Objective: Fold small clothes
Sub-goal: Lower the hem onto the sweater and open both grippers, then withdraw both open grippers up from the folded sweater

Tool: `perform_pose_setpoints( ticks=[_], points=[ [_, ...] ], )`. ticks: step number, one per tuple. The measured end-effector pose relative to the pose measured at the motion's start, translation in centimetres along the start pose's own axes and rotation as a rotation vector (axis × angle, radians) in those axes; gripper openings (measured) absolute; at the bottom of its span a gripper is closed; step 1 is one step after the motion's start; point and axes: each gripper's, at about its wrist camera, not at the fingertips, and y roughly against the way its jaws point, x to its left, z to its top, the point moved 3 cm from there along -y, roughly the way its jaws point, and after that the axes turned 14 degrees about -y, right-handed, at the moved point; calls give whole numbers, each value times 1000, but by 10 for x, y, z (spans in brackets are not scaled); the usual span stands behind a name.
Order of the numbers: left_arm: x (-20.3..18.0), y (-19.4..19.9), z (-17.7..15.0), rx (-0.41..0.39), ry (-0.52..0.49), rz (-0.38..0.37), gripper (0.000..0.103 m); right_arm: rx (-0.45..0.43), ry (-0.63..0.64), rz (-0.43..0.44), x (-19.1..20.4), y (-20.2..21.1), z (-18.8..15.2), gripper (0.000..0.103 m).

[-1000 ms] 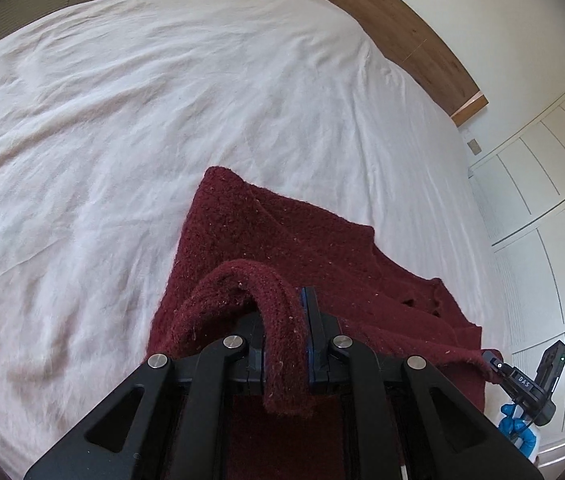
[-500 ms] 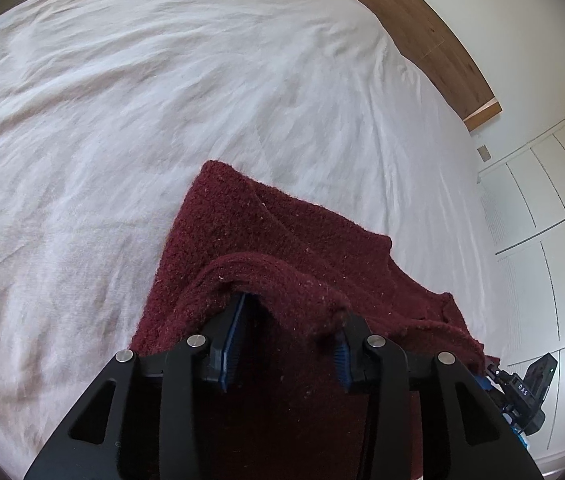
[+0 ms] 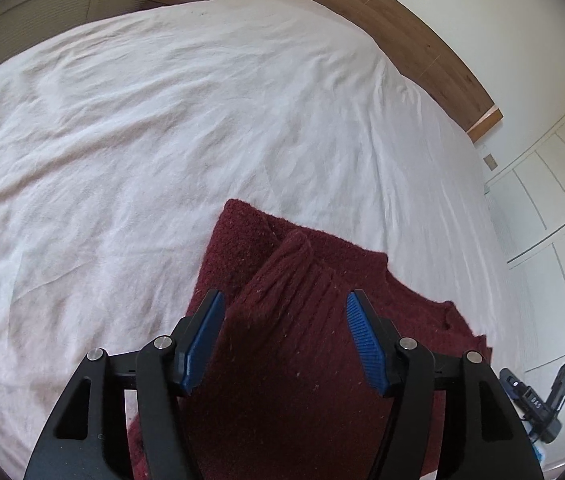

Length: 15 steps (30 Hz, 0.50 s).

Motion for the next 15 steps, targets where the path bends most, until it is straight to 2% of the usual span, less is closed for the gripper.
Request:
perform_pose_setpoints(
  ticks=[5,9,12,15],
  points=[
    [-18,-1,-34,-31,-107,122,58,-56,128,-78,12,4,-44,78],
    [-31,-7,-55,-43,-234,239,58,-70,207,-145,16,-6,-69,78],
    [-31,-18,-61,-20,-273,271,58,-75,235,-173,14,-12,-76,78],
    [-26,-23,-63,-5,-269,293,64,-84,233,-181,14,-10,-76,78]
  ],
)
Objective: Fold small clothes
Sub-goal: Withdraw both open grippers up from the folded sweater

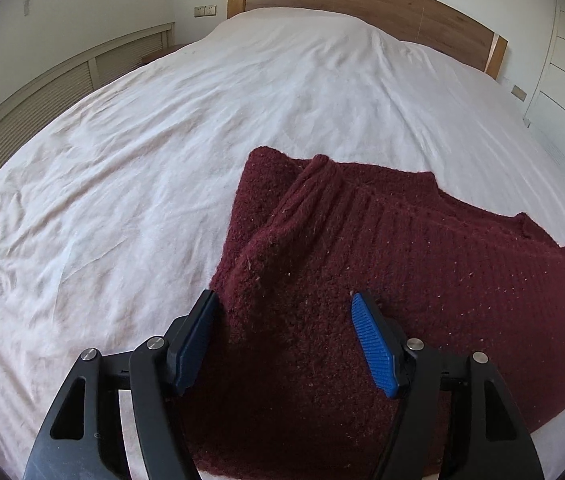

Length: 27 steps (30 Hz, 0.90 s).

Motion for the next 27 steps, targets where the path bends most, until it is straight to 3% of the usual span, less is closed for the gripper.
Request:
perform_pose_setpoints(
  ticks=[14,27],
  points=[
    [16,27,-20,2,84,69,64,-61,10,-38,6,28,1,79],
    [12,51,-32,1,146,17,71,-113,39,-34,14,53,3,79]
  ],
)
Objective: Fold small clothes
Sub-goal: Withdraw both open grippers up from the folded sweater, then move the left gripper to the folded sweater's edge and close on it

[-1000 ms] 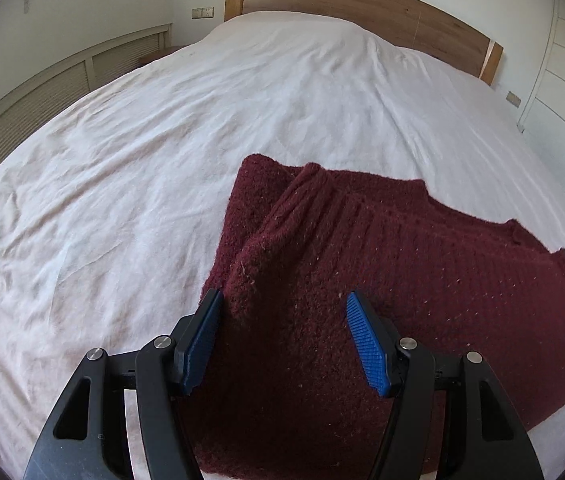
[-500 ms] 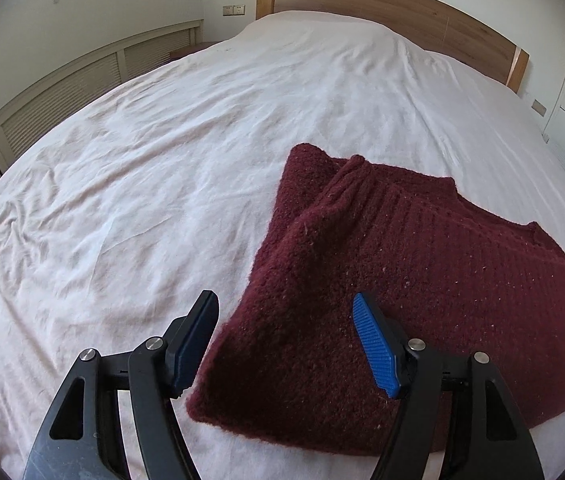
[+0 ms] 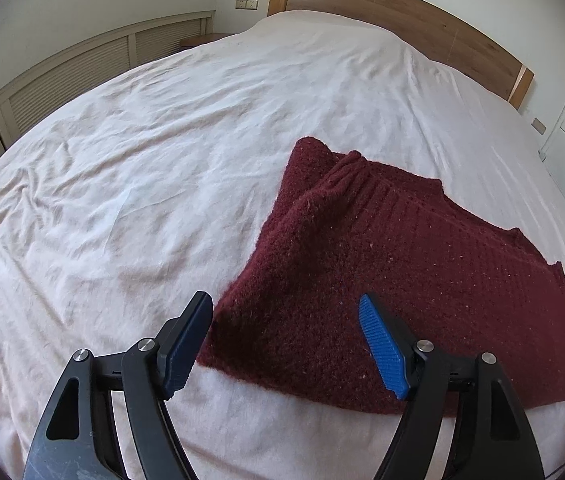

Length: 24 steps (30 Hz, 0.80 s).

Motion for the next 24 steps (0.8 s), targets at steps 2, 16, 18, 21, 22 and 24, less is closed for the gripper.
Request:
perform_pose_setpoints(
  ticks=[2,16,18,21,22,24],
  points=[
    [1,6,-5,1,25,-21,71,-2,-4,7,0,3,0,79],
    [12,0,-19,14,347,-355,70,-2,-40,8,-11,29,-14,79],
    [15,-8,-18,7,401,-390,69,2,-38,6,-11,32,-16,79],
    [22,-18,-14,-8,466,-421,69,4,-35,4,-13,35,-17,79],
    [25,-21,-15,-15,489,-430,69,4,-36,5,-14,37,-17,79],
    [31,-25,-14,-26,524,-438,69,4,-40,5,-16,39,-17,79]
  ],
)
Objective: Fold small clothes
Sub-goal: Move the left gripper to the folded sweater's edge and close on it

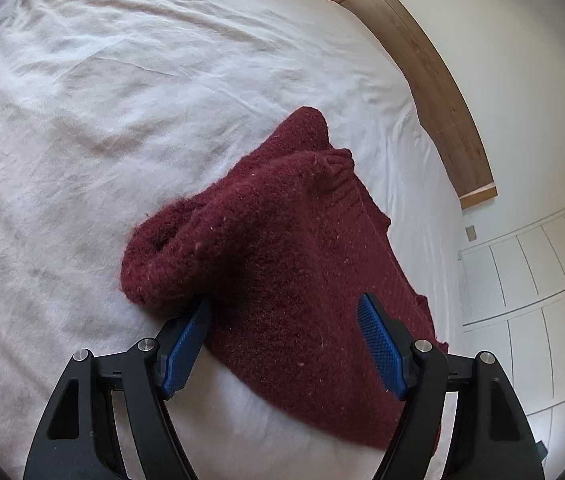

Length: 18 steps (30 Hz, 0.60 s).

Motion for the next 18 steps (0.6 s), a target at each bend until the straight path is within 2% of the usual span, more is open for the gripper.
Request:
perform_pose_setpoints(
  ticks=[2,4,11,14,18],
  points=[
    [3,2,0,-11,34,-13,69,-2,-2,-3,-3,3,0,79],
    [1,8,-5,-10,23,-6,69,-6,-3,-7,-6,5,-1,79],
    [-5,18,-42,63,41,-30,69,-3,-12,5,-9,7,-2,79],
    [-3,6,-35,36,70,-34,69,-4,-4,6,-9,9,-3,79],
    [7,-10,-17,-38,138,-50,69,-6,-10,-8,-15,12,-3,79]
  ],
)
